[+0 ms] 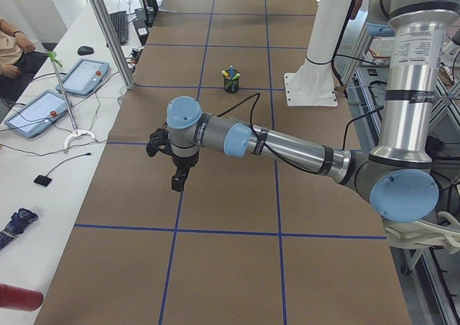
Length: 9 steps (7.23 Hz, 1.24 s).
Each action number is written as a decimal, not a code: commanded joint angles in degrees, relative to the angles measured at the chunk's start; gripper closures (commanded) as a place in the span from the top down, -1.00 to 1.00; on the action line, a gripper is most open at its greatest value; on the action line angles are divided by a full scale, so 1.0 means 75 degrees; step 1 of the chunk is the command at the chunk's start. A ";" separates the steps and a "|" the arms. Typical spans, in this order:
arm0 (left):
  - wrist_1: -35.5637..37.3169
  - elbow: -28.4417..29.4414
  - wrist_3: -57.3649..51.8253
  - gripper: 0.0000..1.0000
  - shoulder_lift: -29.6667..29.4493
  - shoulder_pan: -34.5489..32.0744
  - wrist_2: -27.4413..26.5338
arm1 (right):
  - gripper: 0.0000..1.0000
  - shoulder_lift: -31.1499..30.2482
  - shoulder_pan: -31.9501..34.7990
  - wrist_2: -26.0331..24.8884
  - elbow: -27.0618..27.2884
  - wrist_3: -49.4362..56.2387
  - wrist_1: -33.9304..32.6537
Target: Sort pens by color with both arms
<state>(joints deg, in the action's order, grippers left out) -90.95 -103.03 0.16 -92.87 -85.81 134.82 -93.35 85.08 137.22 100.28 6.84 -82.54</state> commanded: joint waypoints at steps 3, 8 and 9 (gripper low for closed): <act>-0.1020 0.0061 0.0038 0.99 -0.0109 0.0132 0.0001 | 1.00 0.0679 -0.0070 0.0079 0.0082 -0.0405 0.0013; -0.1033 0.0073 0.0049 0.99 -0.0285 0.0718 -0.0011 | 0.99 0.2423 -0.1812 0.0056 0.0189 -0.1341 -0.0127; -0.1021 0.0073 0.0049 0.99 -0.0285 0.0754 -0.0011 | 1.00 0.2787 -0.2164 0.0044 0.0154 -0.1508 -0.0255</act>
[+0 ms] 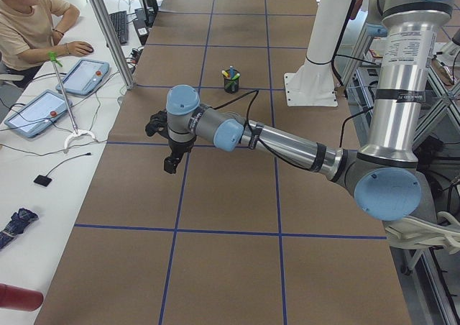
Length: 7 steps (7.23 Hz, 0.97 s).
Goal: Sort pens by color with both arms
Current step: 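Move the right gripper over the black mesh pen cup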
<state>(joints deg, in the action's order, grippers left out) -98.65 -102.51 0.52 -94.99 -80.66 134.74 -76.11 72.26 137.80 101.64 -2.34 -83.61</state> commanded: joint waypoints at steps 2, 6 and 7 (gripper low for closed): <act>0.0005 0.0004 0.0001 0.99 0.0010 0.0079 0.0000 | 1.00 0.1494 -0.0889 -0.0207 -0.0075 -0.0309 -0.1174; -0.0007 0.0086 0.0001 0.99 -0.0002 0.0103 0.0000 | 1.00 0.2844 -0.2214 -0.0842 -0.0366 -0.2123 -0.1565; -0.0007 0.0086 0.0001 0.99 -0.0002 0.0138 0.0000 | 1.00 0.3288 -0.2402 -0.0853 -0.0531 -0.2126 -0.2169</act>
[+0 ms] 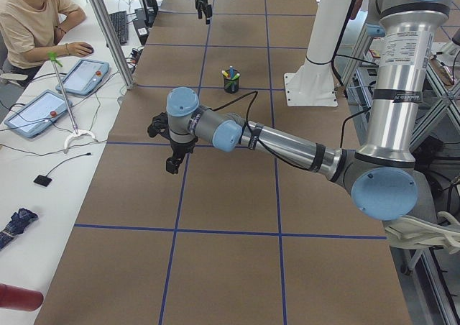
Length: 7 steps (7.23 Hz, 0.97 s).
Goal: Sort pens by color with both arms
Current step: 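Move the right gripper over the black mesh pen cup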
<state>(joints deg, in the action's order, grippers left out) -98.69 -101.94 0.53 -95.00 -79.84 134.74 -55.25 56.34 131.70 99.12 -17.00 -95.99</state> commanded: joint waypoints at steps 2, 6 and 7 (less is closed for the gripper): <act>-0.0001 0.0010 0.0000 0.99 -0.0001 0.0051 0.0000 | 1.00 0.1690 -0.0841 -0.0623 -0.0722 -0.0170 -0.2077; -0.0222 0.0219 -0.0012 0.99 0.0011 0.0086 -0.0012 | 1.00 0.3825 -0.1650 -0.0649 -0.3158 0.0481 -0.3766; -0.0525 0.0464 -0.0012 0.99 0.0011 0.0086 -0.0023 | 1.00 0.3840 -0.1780 -0.0649 -0.3150 0.1031 -0.4189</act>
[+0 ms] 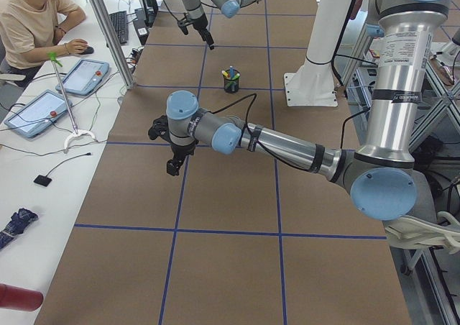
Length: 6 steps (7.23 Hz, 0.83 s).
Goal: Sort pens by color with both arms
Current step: 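Move the right gripper over the black mesh pen cup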
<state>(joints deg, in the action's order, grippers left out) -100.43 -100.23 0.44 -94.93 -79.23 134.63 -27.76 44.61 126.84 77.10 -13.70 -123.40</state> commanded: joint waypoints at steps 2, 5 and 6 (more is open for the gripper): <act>-0.0660 0.0496 0.0011 0.99 0.0001 0.0005 -0.0009 | 0.77 -0.0036 -0.0616 0.0010 0.0042 0.0760 -0.0539; -0.0660 0.0485 0.0011 0.99 0.0001 0.0005 -0.0009 | 0.66 -0.0739 -0.0943 0.0162 0.0771 0.0644 0.0127; -0.0660 0.0473 0.0011 0.99 -0.0011 0.0005 -0.0009 | 0.66 -0.0868 -0.1014 0.0244 0.0713 0.0608 0.0442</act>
<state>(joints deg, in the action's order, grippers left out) -105.36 -96.62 0.54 -94.94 -79.19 134.56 -32.90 37.89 128.04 82.45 -8.73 -122.81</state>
